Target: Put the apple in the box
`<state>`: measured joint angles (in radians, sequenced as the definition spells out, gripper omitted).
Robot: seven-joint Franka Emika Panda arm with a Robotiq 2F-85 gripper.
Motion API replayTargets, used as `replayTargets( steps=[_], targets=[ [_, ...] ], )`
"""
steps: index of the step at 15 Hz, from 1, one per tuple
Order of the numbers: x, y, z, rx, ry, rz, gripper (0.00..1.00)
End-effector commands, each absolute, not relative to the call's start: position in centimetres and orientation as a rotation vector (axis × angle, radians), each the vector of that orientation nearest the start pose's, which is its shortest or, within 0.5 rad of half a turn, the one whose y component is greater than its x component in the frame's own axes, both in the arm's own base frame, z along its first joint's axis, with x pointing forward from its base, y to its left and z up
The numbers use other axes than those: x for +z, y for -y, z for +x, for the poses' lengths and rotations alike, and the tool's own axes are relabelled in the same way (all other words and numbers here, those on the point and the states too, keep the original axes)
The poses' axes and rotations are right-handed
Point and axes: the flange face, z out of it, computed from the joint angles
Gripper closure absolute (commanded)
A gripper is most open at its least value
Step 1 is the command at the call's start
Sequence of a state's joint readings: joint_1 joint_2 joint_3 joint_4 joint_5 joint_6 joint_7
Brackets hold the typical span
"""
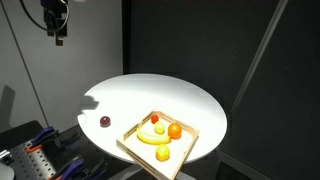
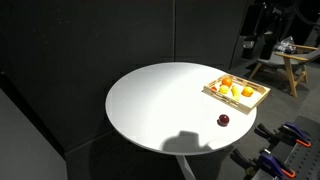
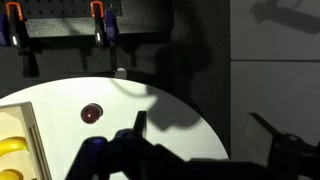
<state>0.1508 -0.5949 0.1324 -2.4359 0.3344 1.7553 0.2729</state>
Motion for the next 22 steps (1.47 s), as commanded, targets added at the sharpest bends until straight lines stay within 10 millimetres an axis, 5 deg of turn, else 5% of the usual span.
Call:
replayTargets(
  steps=[1,10,22],
  targets=[
    [50.5,-13.4,34.1,0.218,-0.133,-2.911,0.00],
    [50.6,-13.4,34.1,0.217,-0.133,-2.910,0.00],
    [49.8,-11.2,38.8,-0.107,-0.091,-3.020,0.00]
  ],
)
